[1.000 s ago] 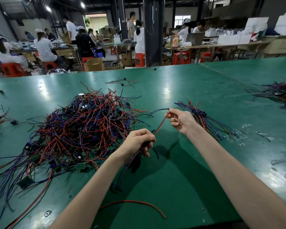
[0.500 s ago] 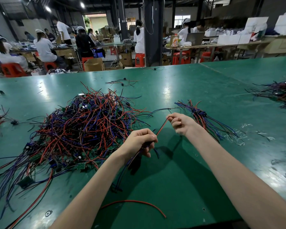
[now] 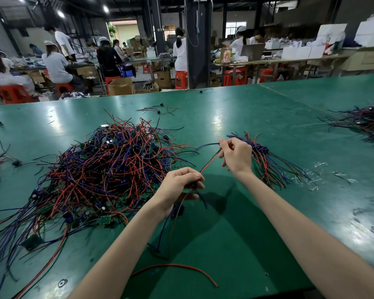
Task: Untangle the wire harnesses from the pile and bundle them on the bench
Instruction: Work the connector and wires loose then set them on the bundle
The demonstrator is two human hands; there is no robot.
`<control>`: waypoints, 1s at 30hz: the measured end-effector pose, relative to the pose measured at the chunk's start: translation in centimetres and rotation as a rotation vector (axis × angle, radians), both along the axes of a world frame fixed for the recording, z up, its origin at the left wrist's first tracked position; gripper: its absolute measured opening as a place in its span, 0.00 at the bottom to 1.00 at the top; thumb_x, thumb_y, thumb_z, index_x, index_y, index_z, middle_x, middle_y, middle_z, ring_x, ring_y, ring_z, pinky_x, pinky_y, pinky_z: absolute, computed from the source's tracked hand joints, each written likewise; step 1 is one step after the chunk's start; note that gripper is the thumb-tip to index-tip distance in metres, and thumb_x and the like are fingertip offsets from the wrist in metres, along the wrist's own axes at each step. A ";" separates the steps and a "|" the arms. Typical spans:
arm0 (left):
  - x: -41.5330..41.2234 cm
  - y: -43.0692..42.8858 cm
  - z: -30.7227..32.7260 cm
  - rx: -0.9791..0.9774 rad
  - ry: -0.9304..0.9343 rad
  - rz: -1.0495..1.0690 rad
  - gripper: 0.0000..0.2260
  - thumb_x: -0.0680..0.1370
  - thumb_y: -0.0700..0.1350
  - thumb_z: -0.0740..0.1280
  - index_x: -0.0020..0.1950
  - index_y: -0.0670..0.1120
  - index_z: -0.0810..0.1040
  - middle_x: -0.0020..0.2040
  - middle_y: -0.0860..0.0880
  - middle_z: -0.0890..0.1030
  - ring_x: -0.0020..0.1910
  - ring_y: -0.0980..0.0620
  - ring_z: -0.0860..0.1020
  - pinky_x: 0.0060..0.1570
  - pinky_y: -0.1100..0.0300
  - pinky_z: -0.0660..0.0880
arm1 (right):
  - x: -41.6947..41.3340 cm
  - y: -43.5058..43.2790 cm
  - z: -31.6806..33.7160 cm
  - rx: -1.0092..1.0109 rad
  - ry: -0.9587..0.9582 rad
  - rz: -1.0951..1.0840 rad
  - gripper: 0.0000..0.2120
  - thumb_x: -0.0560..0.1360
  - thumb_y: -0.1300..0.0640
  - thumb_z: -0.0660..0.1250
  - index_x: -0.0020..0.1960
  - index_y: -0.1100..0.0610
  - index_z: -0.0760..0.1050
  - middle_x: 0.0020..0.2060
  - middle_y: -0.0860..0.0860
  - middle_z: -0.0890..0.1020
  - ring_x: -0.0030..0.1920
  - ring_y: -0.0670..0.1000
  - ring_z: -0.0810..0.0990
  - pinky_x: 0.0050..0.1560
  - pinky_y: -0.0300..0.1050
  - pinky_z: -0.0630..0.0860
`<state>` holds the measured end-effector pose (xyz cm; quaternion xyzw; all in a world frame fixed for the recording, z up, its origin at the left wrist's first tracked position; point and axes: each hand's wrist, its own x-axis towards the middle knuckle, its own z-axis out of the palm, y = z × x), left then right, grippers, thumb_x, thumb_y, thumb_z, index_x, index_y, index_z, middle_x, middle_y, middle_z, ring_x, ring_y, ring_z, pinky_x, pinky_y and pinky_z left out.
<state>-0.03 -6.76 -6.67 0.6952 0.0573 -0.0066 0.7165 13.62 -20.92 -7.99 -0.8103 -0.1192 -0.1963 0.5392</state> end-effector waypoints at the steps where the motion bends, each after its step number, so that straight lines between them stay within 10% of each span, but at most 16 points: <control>1: 0.0 0.1 0.0 -0.004 -0.002 0.024 0.09 0.78 0.39 0.64 0.38 0.44 0.80 0.32 0.49 0.81 0.30 0.58 0.77 0.30 0.64 0.75 | -0.1 0.1 0.3 0.101 0.117 0.051 0.15 0.79 0.53 0.63 0.40 0.64 0.76 0.27 0.53 0.80 0.19 0.49 0.75 0.18 0.39 0.68; 5: 0.1 0.3 0.6 -0.087 -0.026 0.173 0.08 0.78 0.40 0.64 0.41 0.44 0.80 0.34 0.49 0.83 0.33 0.57 0.77 0.31 0.65 0.73 | -1.5 1.5 1.3 0.275 0.315 0.183 0.20 0.77 0.43 0.61 0.44 0.61 0.76 0.34 0.54 0.81 0.27 0.50 0.78 0.23 0.40 0.72; 10: 0.5 0.9 0.8 -0.178 -0.051 0.399 0.06 0.78 0.41 0.65 0.42 0.46 0.80 0.38 0.48 0.84 0.39 0.49 0.77 0.44 0.57 0.73 | -5.1 3.8 1.3 -0.017 0.420 0.352 0.17 0.75 0.44 0.65 0.50 0.59 0.73 0.46 0.55 0.80 0.45 0.54 0.80 0.49 0.52 0.75; 13: 0.5 1.0 0.8 -0.202 -0.066 0.401 0.06 0.78 0.41 0.65 0.43 0.45 0.80 0.38 0.48 0.83 0.43 0.47 0.77 0.48 0.54 0.72 | -7.2 3.5 1.0 0.090 0.577 0.587 0.11 0.77 0.52 0.63 0.41 0.59 0.77 0.39 0.54 0.82 0.35 0.51 0.79 0.37 0.42 0.74; 20: 0.5 0.9 1.0 -0.372 -0.063 0.332 0.04 0.80 0.42 0.63 0.47 0.45 0.76 0.40 0.51 0.85 0.28 0.56 0.79 0.23 0.68 0.70 | -9.4 3.8 1.1 0.265 0.580 0.700 0.09 0.76 0.60 0.66 0.38 0.60 0.78 0.33 0.54 0.81 0.31 0.49 0.77 0.32 0.36 0.72; 30: 0.1 0.3 0.4 -0.172 -0.103 0.195 0.09 0.77 0.39 0.66 0.58 0.42 0.77 0.47 0.40 0.81 0.45 0.46 0.77 0.53 0.49 0.73 | -9.4 3.4 0.7 0.430 0.585 0.629 0.09 0.77 0.65 0.65 0.39 0.61 0.78 0.24 0.50 0.80 0.24 0.43 0.76 0.27 0.31 0.71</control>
